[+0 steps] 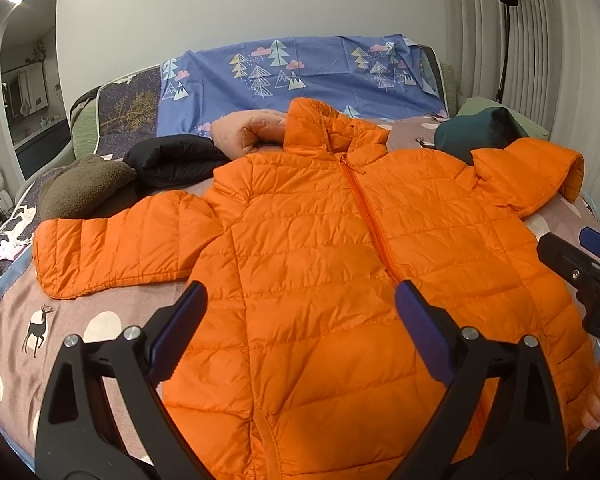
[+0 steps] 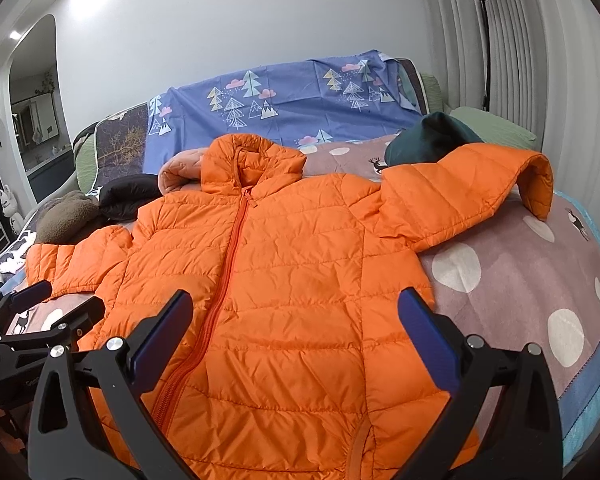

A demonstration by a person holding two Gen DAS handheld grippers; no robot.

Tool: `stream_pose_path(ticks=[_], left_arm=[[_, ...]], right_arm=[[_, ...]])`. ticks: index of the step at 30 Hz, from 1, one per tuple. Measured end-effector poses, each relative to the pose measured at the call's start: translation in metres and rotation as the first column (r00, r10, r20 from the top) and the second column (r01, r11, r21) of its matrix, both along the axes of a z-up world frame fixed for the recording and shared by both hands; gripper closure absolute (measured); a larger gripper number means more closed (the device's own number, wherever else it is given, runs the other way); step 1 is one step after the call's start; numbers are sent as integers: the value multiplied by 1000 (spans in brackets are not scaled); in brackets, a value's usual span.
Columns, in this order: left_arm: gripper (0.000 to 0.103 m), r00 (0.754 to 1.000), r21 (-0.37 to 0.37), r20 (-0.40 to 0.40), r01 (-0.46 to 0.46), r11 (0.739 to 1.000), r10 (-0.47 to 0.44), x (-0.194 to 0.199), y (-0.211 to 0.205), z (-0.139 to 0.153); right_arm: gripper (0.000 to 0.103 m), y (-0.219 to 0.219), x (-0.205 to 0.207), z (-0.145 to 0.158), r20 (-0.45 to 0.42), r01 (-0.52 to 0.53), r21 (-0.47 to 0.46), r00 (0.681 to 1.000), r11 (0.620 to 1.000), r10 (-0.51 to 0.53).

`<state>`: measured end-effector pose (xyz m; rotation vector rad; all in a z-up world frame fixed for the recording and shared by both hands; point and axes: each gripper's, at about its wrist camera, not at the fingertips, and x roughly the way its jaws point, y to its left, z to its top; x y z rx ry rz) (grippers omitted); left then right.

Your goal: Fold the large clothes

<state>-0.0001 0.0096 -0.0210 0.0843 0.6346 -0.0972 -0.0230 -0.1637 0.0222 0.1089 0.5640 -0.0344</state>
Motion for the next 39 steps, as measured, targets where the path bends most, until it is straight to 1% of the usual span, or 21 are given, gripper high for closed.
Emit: stream_pose_path(ticks=[10,13,15,17,19,22,25,26,27,29,31,35,38,39], left_arm=[[9,1000,5,-4,11,1000,-11,-1,-3,0],[18,1000,10,-19,9,1000,-9,1,-4,-1],[28,999,9,-41,13,1000,-13,5,-4,-3],[32,998,-2,-67,22,1000,-22,9,-3,-5],[34,997,-6,-76,25,1000,-26,11,-3,-6],[41,995,-7,-89,37,999,-38,19,-2,-3],[46,995,-14,-88,44,999,-45,31,3,8],[48,996,-11,-80,37,999,-38,35,5,13],[48,997,-4,-72,32,999,-32,37,6,17],[48,998,15,-49,29,999,-28,40,6,26],[48,999,31,-26,33,999,-32,44,6,34],[48,998,29,-13,56,998,-55,52,1,40],[35,998,33,-6,65,997,-65,59,-5,41],[29,998,40,7,60,997,-60,63,-7,40]], right_arm=[[1,-2,0,-1,-3,-7,0,1000,1000,7],[2,-3,0,1,2,-15,-6,1000,1000,15],[6,-3,0,4,10,-20,-13,1000,1000,21],[9,-2,0,8,18,-28,-29,999,999,29],[12,-2,1,12,25,-36,-47,999,998,37],[22,0,4,18,26,-57,-75,998,996,59],[34,-2,13,25,16,-84,-87,996,993,86],[42,-3,18,27,12,-83,-93,996,992,84],[48,-4,22,30,10,-82,-97,997,992,83],[51,-5,29,34,6,-87,-92,996,992,88],[51,-5,33,36,11,-94,-89,995,992,95],[51,2,41,40,19,-106,-106,994,989,108],[51,5,51,40,5,-117,-100,993,988,118],[51,4,55,39,-3,-121,-91,993,989,121]])
